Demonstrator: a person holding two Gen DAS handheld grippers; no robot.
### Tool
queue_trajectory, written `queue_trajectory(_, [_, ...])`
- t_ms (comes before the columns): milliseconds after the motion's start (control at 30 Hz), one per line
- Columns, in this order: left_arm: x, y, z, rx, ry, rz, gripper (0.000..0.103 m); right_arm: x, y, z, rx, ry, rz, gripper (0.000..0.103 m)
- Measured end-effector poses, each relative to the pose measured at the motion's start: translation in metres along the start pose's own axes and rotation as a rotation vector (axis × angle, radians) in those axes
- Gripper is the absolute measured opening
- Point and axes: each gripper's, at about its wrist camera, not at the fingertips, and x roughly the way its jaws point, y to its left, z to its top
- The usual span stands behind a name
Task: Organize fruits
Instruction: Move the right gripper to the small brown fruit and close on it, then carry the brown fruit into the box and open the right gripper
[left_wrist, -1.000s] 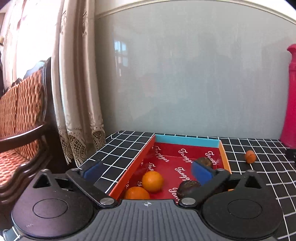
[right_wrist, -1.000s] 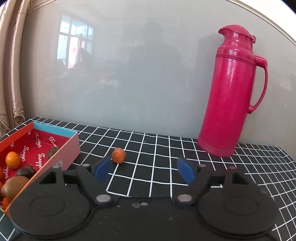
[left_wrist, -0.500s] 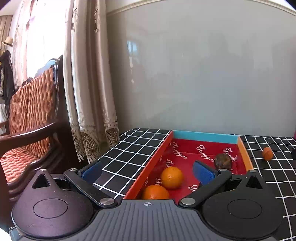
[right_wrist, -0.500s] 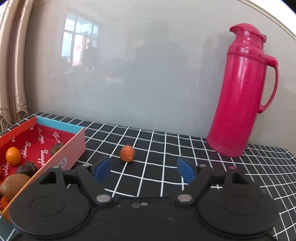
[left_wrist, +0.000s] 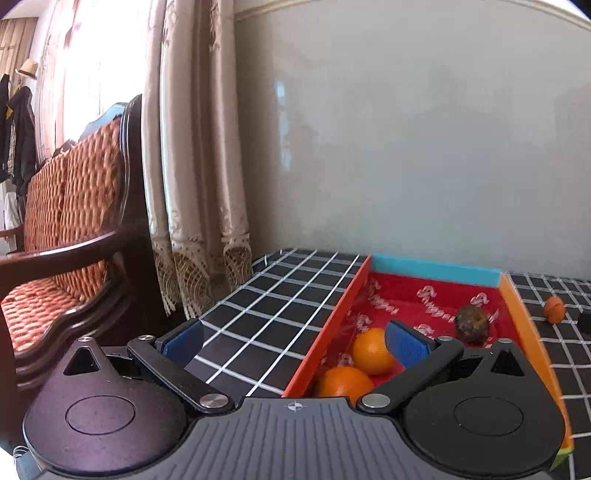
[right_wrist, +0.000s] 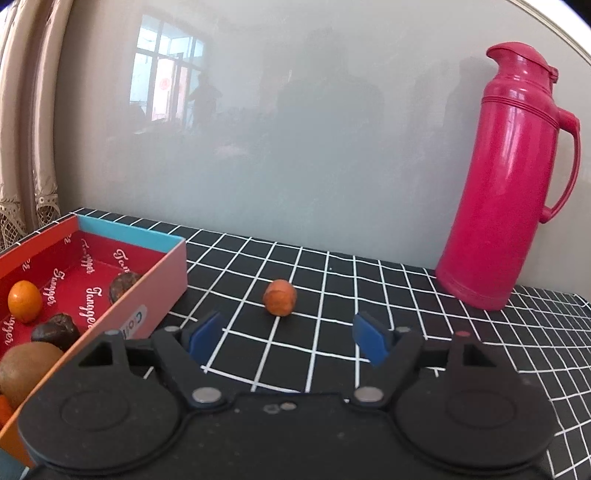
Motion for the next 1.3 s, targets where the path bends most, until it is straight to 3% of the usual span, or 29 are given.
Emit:
queue_trajectory(500, [0.036, 0.031, 0.004, -0.075, 0.016, 0.087, 0.103, 0.052, 0.007, 0.005, 0.051, 0.047, -0.027, 0.074])
queue_trajectory(733, [0.048, 0.04, 0.008, -0.111, 0.023, 0.147, 0.103, 0.08, 0.011, 0.011, 0.056, 0.072, -0.035, 0.065])
queue_trajectory(900, [0.052, 0.041, 0.009, -0.106, 0.02, 0.145, 0.103, 0.091, 0.008, 0.015, 0.063, 0.106, -0.041, 0.061])
queue_trajectory(1100, [0.054, 0.041, 0.008, -0.098, 0.036, 0.133, 0.103, 0.104, 0.001, 0.018, 0.088, 0.151, -0.037, 0.044])
queue_trajectory(1133, [0.054, 0.041, 0.008, -0.096, 0.037, 0.131, 0.103, 0.104, 0.001, 0.018, 0.087, 0.151, -0.039, 0.04])
queue_trajectory(1167, [0.054, 0.041, 0.008, -0.095, 0.037, 0.132, 0.103, 0.104, 0.0, 0.018, 0.086, 0.15, -0.039, 0.028])
queue_trajectory(1300, [0.054, 0.041, 0.009, -0.098, 0.039, 0.129, 0.103, 0.102, 0.0, 0.017, 0.073, 0.145, -0.042, 0.028])
